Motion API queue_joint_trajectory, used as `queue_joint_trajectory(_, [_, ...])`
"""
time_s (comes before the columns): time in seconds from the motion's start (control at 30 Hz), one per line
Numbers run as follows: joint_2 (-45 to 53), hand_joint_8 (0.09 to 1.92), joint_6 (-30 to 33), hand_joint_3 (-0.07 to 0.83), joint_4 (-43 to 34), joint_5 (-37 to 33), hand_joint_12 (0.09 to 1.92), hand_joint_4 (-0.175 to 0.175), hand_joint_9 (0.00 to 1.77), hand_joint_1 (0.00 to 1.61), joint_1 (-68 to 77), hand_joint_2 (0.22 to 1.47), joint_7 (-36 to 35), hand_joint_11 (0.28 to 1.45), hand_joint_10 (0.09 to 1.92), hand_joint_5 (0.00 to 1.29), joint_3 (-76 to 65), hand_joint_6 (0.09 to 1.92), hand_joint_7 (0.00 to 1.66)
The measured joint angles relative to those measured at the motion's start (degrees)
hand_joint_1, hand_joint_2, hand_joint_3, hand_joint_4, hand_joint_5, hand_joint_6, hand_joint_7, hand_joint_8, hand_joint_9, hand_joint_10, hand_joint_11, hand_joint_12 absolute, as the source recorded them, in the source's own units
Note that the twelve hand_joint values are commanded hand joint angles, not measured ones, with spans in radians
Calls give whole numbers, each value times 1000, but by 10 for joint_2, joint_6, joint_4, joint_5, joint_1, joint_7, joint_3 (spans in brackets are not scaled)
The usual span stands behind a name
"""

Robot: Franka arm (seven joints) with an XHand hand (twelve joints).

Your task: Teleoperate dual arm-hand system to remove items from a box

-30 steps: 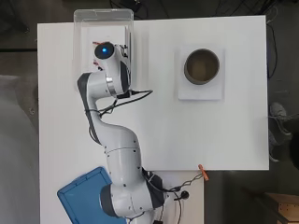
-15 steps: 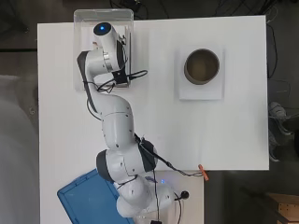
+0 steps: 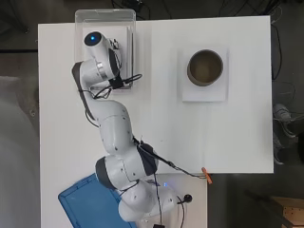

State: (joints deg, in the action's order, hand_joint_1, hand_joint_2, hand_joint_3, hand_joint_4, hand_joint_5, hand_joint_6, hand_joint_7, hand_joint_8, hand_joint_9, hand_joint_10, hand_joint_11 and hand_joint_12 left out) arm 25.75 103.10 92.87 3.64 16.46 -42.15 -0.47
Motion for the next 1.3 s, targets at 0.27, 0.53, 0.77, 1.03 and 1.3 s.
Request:
queue_joint_trajectory(0.27, [-65,1427,96,2,76,0,1483,-36,940,1119,-4,1208,9,678,1690,835,2,1138,773])
queue_joint_trajectory(0.53, [-188,1920,212,-1,187,-35,1899,173,1235,956,-17,1189,-72,864,1920,842,-9,1190,1016])
queue_joint_trajectory(0.77, [-349,1920,248,-2,276,-66,1899,175,1391,988,-37,1149,-122,1045,1920,919,-44,1077,1161])
queue_joint_trajectory(1.03, [-538,1920,276,2,412,-30,1884,175,1414,983,-96,1152,-192,1089,1920,906,-141,1096,1158])
queue_joint_trajectory(1.3, [-572,1920,254,1,443,85,1892,175,1450,973,-147,1165,-141,1128,1920,882,-247,1135,1151])
